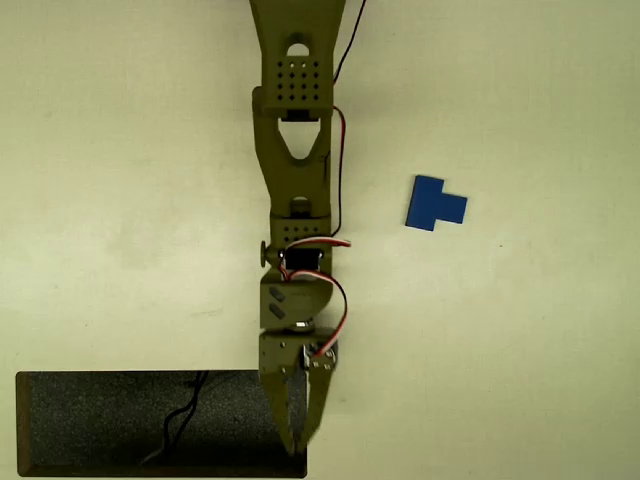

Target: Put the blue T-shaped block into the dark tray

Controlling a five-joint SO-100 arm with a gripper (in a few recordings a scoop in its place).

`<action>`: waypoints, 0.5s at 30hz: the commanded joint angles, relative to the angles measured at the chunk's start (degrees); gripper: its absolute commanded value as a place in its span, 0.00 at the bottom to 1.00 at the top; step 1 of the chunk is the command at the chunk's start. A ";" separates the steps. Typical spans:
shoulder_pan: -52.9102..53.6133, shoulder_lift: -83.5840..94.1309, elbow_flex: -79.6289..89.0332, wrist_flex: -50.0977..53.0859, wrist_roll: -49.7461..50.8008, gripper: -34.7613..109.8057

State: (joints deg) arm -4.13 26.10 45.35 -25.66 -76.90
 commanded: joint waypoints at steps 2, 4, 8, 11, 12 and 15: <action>-3.16 20.83 7.91 9.93 5.27 0.24; -4.75 29.27 13.62 16.26 6.77 0.24; -8.61 45.62 22.24 37.09 10.55 0.24; -13.80 53.26 22.94 58.54 14.94 0.24; -15.82 55.46 24.08 63.98 16.52 0.24; -22.24 60.91 29.71 75.15 22.32 0.24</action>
State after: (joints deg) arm -22.50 80.24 72.25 42.19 -58.01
